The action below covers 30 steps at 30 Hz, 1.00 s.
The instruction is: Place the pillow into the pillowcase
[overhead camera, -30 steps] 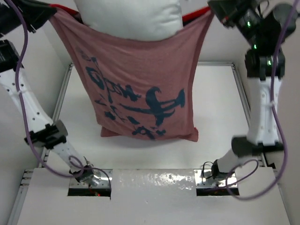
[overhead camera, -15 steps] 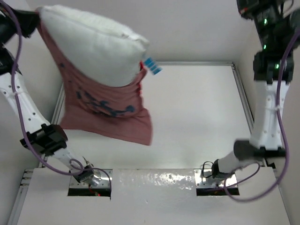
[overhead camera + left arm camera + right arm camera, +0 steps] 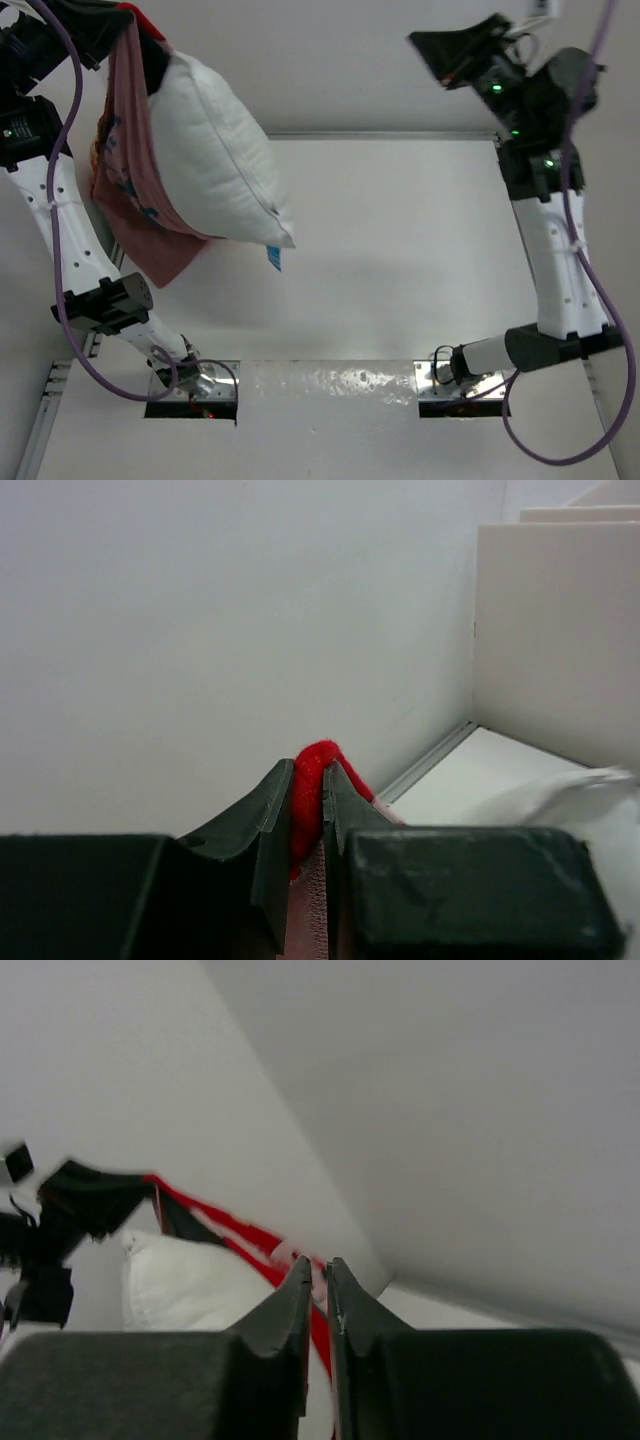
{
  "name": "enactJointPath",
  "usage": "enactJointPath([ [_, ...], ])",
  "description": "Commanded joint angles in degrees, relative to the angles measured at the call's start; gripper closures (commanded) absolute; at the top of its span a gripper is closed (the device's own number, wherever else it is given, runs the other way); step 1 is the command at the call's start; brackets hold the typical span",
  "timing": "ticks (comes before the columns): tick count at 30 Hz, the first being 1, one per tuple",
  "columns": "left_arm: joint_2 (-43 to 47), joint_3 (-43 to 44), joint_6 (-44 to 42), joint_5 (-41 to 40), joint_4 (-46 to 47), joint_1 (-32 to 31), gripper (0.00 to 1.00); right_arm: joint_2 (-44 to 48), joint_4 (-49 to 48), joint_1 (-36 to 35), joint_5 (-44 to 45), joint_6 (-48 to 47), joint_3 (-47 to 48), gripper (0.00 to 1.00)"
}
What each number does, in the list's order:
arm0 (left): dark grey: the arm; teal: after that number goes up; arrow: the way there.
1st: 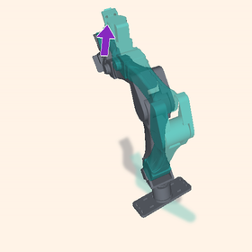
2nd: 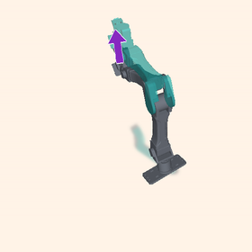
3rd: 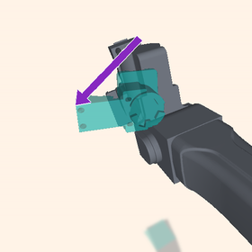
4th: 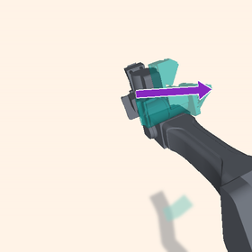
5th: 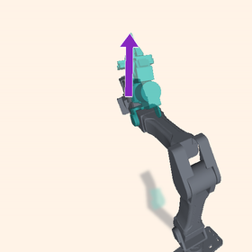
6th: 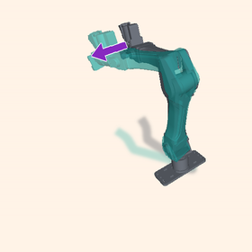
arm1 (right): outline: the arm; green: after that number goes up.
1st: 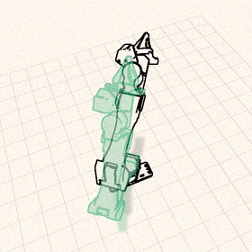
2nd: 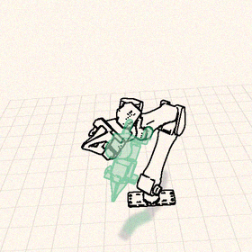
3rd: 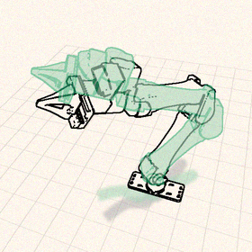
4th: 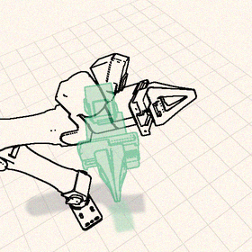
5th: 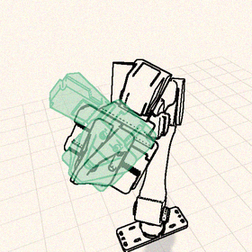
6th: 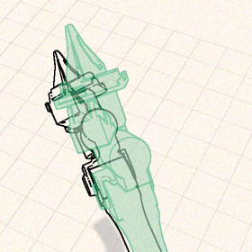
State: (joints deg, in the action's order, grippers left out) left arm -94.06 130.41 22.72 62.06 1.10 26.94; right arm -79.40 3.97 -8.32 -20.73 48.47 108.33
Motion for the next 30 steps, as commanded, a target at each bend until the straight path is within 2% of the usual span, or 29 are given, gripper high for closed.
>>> enactJointPath([
  [1,1.68,4.33,-2.32,-4.90,3.91,-0.57,1.00,-8.13,11.28,-8.28,-6.85,-12.85,4.06,0.84],
  [3,2.82,3.54,-5.05,-9.30,2.86,-0.57,1.00,-10.59,16.57,-10.48,-11.60,-13.40,5.31,0.69],
  [6,2.13,6.26,-8.47,-12.22,-3.45,-0.57,1.00,-7.46,17.84,-13.03,-10.30,-16.12,-4.85,0.52],
  [8,2.13,6.09,-9.10,-12.58,-4.44,-0.57,1.00,-4.21,14.16,-13.65,-6.54,-16.92,-18.11,0.45],
  [9,1.87,6.08,-8.75,-12.41,-4.18,-0.57,1.00,-2.45,8.92,-13.66,-5.30,-16.74,-22.51,0.30],
  [10,1.60,6.26,-7.96,-12.40,-3.66,-0.48,1.00,0.61,6.60,-13.66,-3.72,-16.91,-30.64,0.23],
  [12,0.55,6.79,-5.76,-12.23,-2.07,-0.48,1.00,2.31,0.99,-13.66,-2.91,-16.65,-36.59,0.11],
  [15,-0.07,7.58,-3.21,-10.74,1.26,-0.48,1.00,0.57,-2.98,-14.35,-6.67,-13.33,-40.74,0.04],
  [18,-0.42,8.54,-3.38,-10.82,0.66,-0.48,1.00,-1.11,-5.79,-18.57,-5.30,-13.75,-40.22,0.04],
  [21,-0.60,9.16,-4.70,-10.91,-0.84,-0.48,1.00,-3.30,-10.01,-23.49,-2.14,-13.05,-40.22,0.09],
  [25,-0.51,9.16,-6.63,-11.17,-3.91,-0.48,1.00,-7.96,-16.44,-27.18,-3.08,-9.10,-40.05,0.28],
  [26,-0.60,9.07,-6.72,-11.35,-4.18,-0.48,1.00,-10.06,-17.23,-27.71,-3.52,-8.48,-39.52,0.38],
  [28,-0.68,9.16,-7.16,-11.44,-4.53,-0.48,1.00,-12.26,-19.85,-29.20,-4.75,-6.81,-38.55,0.43],
  [30,-0.77,9.34,-7.34,-11.35,-4.88,-0.48,1.00,-12.97,-23.63,-30.44,-5.72,-4.53,-39.60,0.43],
])
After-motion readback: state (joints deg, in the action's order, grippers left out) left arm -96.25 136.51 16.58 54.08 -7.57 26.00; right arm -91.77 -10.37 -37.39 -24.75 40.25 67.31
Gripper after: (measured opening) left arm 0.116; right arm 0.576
